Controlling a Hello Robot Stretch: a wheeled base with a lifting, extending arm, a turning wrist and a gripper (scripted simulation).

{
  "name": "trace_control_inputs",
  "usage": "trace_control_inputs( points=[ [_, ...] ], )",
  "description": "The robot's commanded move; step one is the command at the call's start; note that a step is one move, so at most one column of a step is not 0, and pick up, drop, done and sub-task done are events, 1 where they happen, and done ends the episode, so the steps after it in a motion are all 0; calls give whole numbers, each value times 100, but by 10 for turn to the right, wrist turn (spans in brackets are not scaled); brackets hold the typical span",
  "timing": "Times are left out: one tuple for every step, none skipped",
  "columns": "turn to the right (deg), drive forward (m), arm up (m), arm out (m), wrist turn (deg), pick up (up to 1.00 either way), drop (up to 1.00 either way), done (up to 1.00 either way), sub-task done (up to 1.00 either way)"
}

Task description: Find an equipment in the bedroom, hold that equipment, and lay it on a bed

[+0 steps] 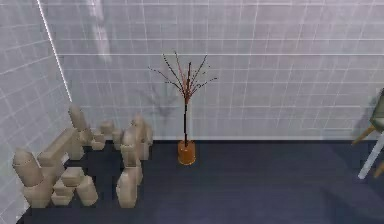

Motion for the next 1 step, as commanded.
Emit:
trace_control_inputs(
  points=[
    [360,0,0,0,0,0,0,0,0]
  ],
)
